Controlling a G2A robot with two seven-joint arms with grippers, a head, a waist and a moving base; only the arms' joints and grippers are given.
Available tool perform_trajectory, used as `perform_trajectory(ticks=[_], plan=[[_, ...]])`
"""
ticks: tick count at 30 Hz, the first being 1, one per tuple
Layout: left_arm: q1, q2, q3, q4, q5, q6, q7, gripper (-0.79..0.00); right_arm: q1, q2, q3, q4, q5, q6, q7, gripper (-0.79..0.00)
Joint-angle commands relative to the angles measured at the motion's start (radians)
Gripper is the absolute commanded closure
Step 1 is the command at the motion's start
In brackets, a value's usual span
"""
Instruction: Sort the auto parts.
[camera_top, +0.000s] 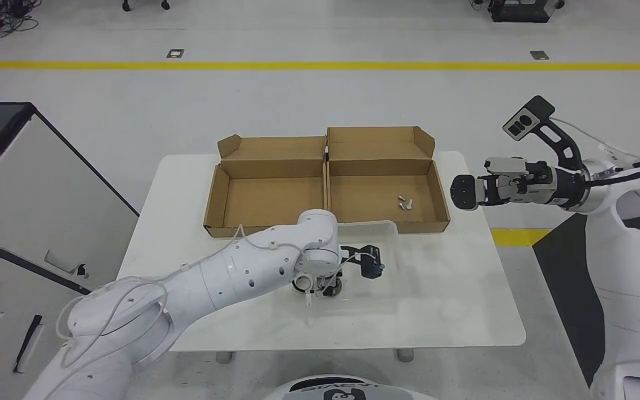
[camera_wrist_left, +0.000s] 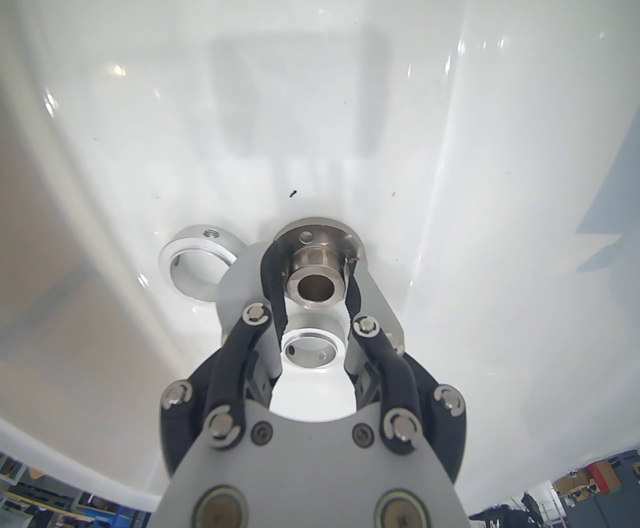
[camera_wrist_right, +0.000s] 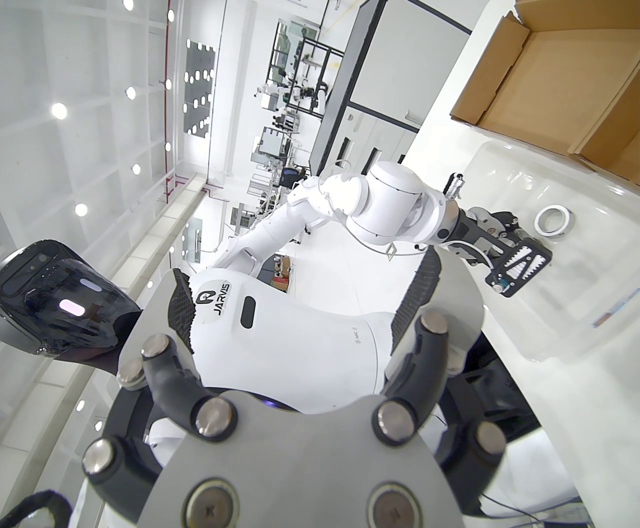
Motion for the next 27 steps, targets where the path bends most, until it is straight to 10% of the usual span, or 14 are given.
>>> perform_trajectory(ticks=[1, 16, 27], plan=[[0.000, -0.003, 0.000, 0.007, 0.001, 0.000, 0.000, 0.000, 0.000, 0.000, 0.000, 0.000, 0.000, 0.000, 0.000, -0.785], [-0.026, 0.028, -0.064, -0.108, -0.022, 0.043, -0.043, 0.000, 0.000, 0.000, 0.000, 0.000, 0.000, 0.000, 0.000, -0.785], [-0.179, 0.085, -0.054, -0.282, -0.149, 0.104, -0.104, 0.000, 0.000, 0.000, 0.000, 0.000, 0.000, 0.000, 0.000, -0.785]])
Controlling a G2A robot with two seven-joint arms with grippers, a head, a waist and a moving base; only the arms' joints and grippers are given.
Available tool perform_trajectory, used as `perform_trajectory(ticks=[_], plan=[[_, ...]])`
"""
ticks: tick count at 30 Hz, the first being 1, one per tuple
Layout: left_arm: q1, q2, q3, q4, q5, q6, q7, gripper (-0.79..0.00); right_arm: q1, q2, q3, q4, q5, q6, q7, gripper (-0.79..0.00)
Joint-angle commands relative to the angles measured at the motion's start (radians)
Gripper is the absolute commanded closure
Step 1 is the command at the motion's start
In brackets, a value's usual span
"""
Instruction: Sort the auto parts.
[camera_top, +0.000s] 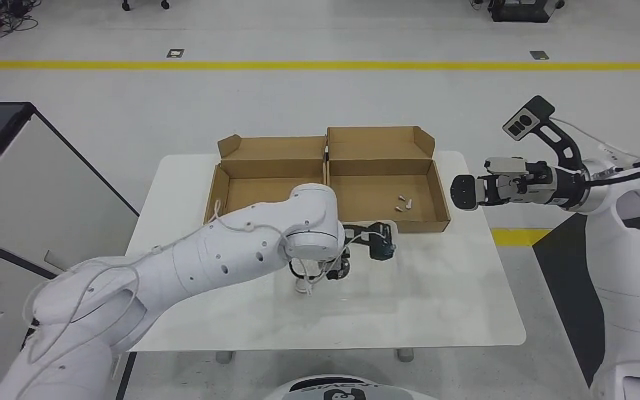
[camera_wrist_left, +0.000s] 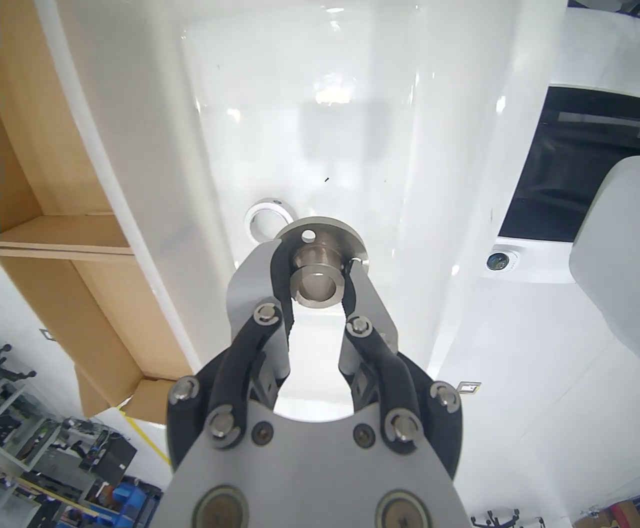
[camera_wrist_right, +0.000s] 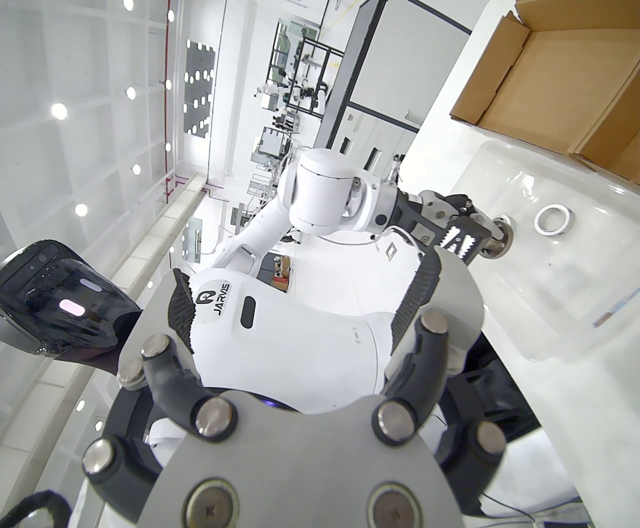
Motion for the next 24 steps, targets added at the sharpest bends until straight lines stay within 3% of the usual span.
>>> perform_trajectory(ticks=[1, 10, 13, 19, 24], plan=[[-0.011, 0.003, 0.001, -0.007, -0.006, 0.000, 0.000, 0.000, 0.000, 0.000, 0.000, 0.000, 0.000, 0.000, 0.000, -0.785], [-0.008, 0.003, 0.000, -0.004, -0.004, 0.002, 0.007, 0.000, 0.000, 0.000, 0.000, 0.000, 0.000, 0.000, 0.000, -0.785], [0.012, 0.017, -0.033, 0.023, -0.013, 0.016, 0.048, 0.000, 0.000, 0.000, 0.000, 0.000, 0.000, 0.000, 0.000, -0.785], [0.090, 0.093, -0.196, 0.048, -0.126, -0.018, 0.132, 0.000, 0.000, 0.000, 0.000, 0.000, 0.000, 0.000, 0.000, -0.785], [0.219, 0.179, -0.389, 0.069, -0.254, -0.137, 0.224, 0.000, 0.000, 0.000, 0.000, 0.000, 0.000, 0.000, 0.000, -0.785]])
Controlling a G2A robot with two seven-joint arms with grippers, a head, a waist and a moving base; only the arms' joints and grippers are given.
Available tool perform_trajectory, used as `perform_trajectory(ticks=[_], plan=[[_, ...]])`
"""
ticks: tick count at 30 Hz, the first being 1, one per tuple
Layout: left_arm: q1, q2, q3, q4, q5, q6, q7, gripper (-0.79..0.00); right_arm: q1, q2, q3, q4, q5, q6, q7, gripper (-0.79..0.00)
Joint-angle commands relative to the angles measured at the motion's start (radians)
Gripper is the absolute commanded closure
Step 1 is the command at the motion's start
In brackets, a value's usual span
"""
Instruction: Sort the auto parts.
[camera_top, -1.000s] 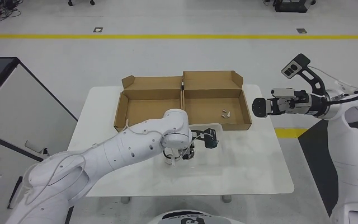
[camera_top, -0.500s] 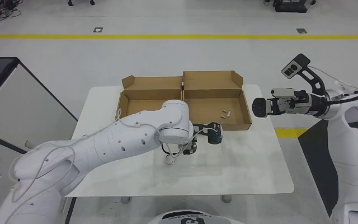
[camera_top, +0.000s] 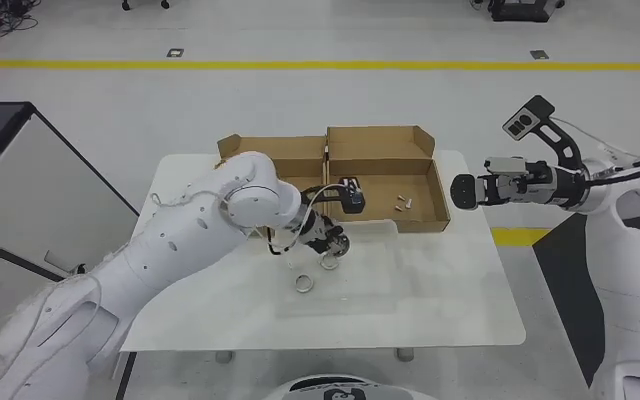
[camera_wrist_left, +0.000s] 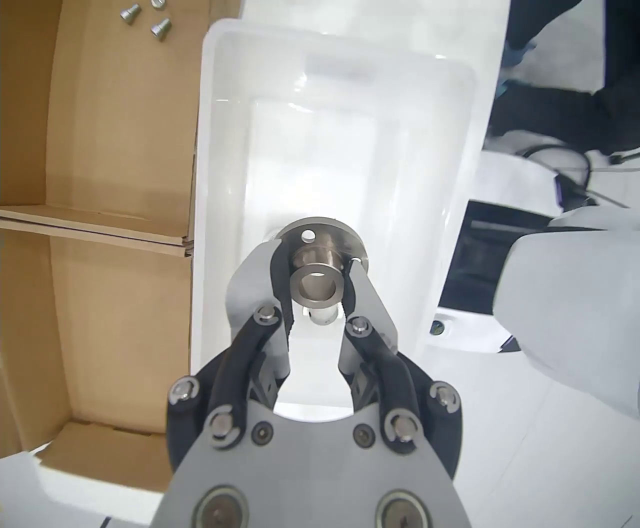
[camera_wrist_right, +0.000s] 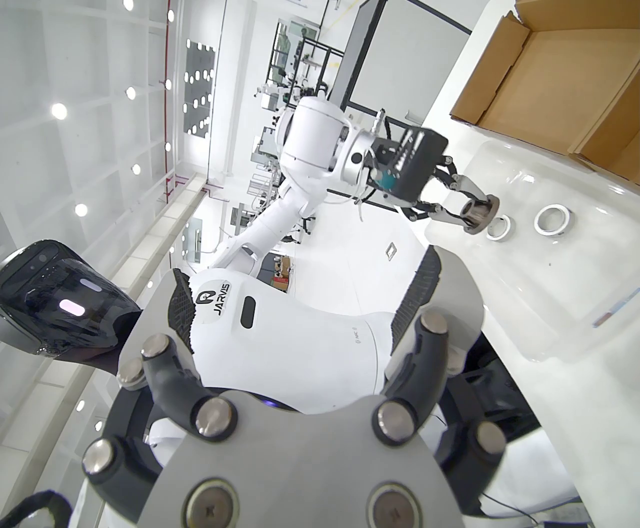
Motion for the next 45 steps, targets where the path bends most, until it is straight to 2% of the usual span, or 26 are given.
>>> perform_trajectory(ticks=[1, 5, 10, 15, 22, 29, 32, 38, 45], plan=[[0.061, 0.031, -0.083, 0.009, -0.067, -0.053, 0.046, 0.000, 0.000, 0.000, 0.000, 0.000, 0.000, 0.000, 0.000, -0.785], [0.158, 0.077, -0.213, 0.021, -0.178, -0.160, 0.105, 0.000, 0.000, 0.000, 0.000, 0.000, 0.000, 0.000, 0.000, -0.785], [0.240, 0.108, -0.321, 0.038, -0.322, -0.271, 0.185, 0.000, 0.000, 0.000, 0.000, 0.000, 0.000, 0.000, 0.000, -0.785], [0.277, 0.119, -0.363, 0.049, -0.437, -0.370, 0.273, 0.000, 0.000, 0.000, 0.000, 0.000, 0.000, 0.000, 0.000, -0.785], [0.278, 0.129, -0.374, 0.064, -0.544, -0.535, 0.438, 0.000, 0.000, 0.000, 0.000, 0.000, 0.000, 0.000, 0.000, -0.785], [0.269, 0.120, -0.438, -0.041, -0.746, -0.535, 0.438, 0.000, 0.000, 0.000, 0.000, 0.000, 0.000, 0.000, 0.000, -0.785], [0.264, 0.110, -0.458, -0.076, -0.776, -0.535, 0.438, 0.000, 0.000, 0.000, 0.000, 0.000, 0.000, 0.000, 0.000, -0.785], [0.234, 0.086, -0.475, -0.116, -0.786, -0.535, 0.438, 0.000, 0.000, 0.000, 0.000, 0.000, 0.000, 0.000, 0.000, -0.785], [0.220, 0.083, -0.488, -0.115, -0.742, -0.535, 0.438, 0.000, 0.000, 0.000, 0.000, 0.000, 0.000, 0.000, 0.000, -0.785]])
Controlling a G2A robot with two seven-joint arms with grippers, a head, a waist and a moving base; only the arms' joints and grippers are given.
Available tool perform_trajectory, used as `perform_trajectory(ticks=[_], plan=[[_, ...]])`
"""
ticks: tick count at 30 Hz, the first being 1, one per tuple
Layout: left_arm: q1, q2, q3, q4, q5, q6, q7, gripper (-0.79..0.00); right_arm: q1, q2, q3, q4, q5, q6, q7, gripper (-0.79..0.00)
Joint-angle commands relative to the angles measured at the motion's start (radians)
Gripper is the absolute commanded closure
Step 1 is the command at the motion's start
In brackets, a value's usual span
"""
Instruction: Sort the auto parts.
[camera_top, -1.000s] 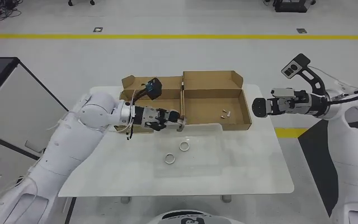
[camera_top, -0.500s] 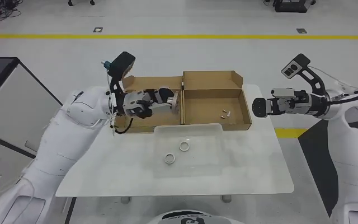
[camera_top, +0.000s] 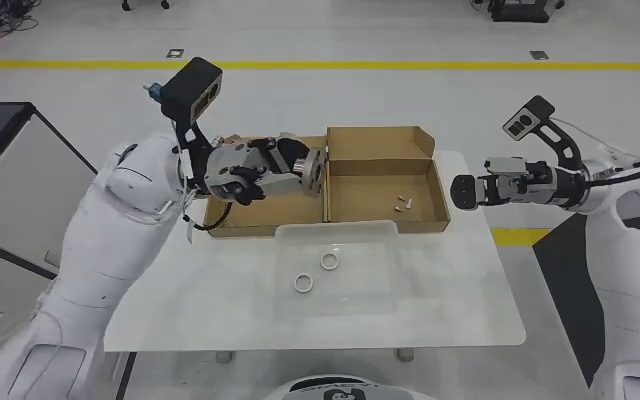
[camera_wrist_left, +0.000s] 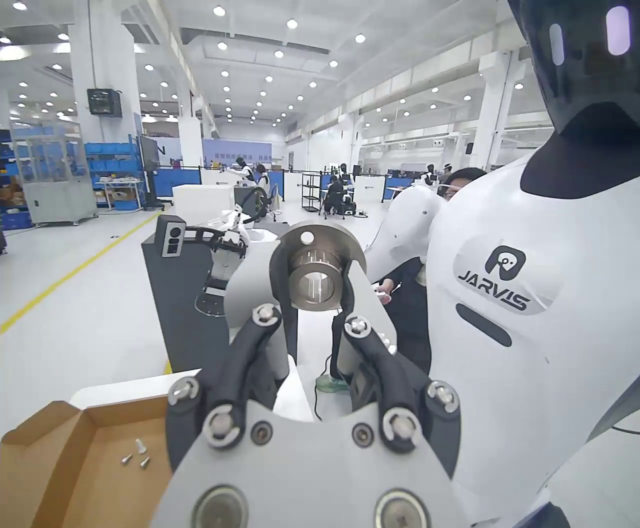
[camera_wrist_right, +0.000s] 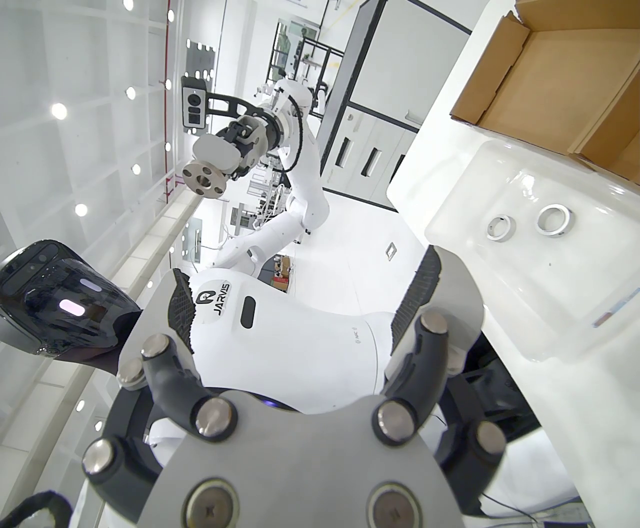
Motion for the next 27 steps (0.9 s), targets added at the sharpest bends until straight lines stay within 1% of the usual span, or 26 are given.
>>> perform_trajectory(ticks=[1, 6, 8, 12, 18, 22, 27], plan=[[0.000, 0.000, 0.000, 0.000, 0.000, 0.000, 0.000, 0.000, 0.000, 0.000, 0.000, 0.000, 0.000, 0.000, 0.000, -0.785], [0.000, 0.000, 0.000, 0.000, 0.000, 0.000, 0.000, 0.000, 0.000, 0.000, 0.000, 0.000, 0.000, 0.000, 0.000, -0.785], [0.019, -0.003, 0.004, -0.020, -0.020, 0.012, 0.046, 0.000, 0.000, 0.000, 0.000, 0.000, 0.000, 0.000, 0.000, -0.785], [0.040, -0.017, 0.007, -0.060, -0.082, 0.000, 0.159, 0.000, 0.000, 0.000, 0.000, 0.000, 0.000, 0.000, 0.000, -0.785], [0.051, -0.049, 0.019, -0.110, -0.185, 0.000, 0.262, 0.000, 0.000, 0.000, 0.000, 0.000, 0.000, 0.000, 0.000, -0.785], [0.066, -0.075, 0.013, -0.140, -0.232, 0.000, 0.267, 0.000, 0.000, 0.000, 0.000, 0.000, 0.000, 0.000, 0.000, -0.785], [0.103, -0.112, -0.036, -0.170, -0.280, 0.000, 0.256, 0.000, 0.000, 0.000, 0.000, 0.000, 0.000, 0.000, 0.000, -0.785]])
